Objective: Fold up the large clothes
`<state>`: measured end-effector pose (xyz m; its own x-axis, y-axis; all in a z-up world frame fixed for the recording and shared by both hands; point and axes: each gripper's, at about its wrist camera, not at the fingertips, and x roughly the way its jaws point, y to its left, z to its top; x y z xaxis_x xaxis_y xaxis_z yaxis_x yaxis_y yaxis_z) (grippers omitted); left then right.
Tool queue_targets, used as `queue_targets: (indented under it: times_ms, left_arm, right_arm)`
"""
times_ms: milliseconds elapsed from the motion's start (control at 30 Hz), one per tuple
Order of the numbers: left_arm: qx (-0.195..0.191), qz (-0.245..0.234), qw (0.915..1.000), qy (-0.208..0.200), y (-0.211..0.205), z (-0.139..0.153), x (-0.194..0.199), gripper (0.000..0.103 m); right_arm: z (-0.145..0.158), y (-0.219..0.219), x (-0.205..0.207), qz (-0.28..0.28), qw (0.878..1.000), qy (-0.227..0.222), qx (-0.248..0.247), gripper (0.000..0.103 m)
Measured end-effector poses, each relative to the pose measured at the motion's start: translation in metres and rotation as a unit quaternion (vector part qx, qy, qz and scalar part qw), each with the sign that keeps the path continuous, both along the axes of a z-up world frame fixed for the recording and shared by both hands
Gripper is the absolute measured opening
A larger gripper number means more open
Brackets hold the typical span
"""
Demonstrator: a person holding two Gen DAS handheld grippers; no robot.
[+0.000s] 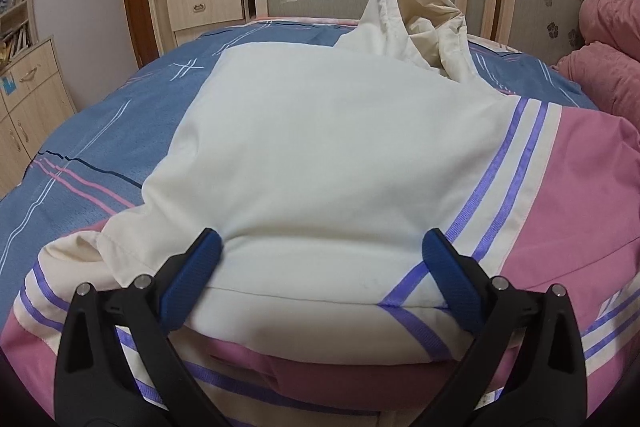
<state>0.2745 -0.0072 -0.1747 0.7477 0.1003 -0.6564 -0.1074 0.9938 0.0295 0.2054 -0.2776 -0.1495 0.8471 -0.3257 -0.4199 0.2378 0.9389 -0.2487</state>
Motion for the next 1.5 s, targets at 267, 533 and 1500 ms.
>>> queue_targets:
  times_ms: [267, 533, 1500]
  left_arm:
    - [0.007, 0.004, 1.0000, -0.001, -0.001, -0.001, 0.001, 0.101]
    - [0.023, 0.050, 0.9980, -0.029, -0.001, 0.019, -0.009, 0.101]
    - [-0.024, 0.071, 0.9956, -0.056, 0.012, 0.037, 0.001, 0.101]
  right_arm:
    - [-0.039, -0.021, 0.046, 0.014, 0.986, 0.147, 0.082, 0.012]
    - [-0.033, -0.011, 0.039, 0.031, 0.987, 0.139, 0.080, 0.042]
    - [0.003, -0.014, 0.018, 0.072, 0.989, 0.038, 0.126, 0.070]
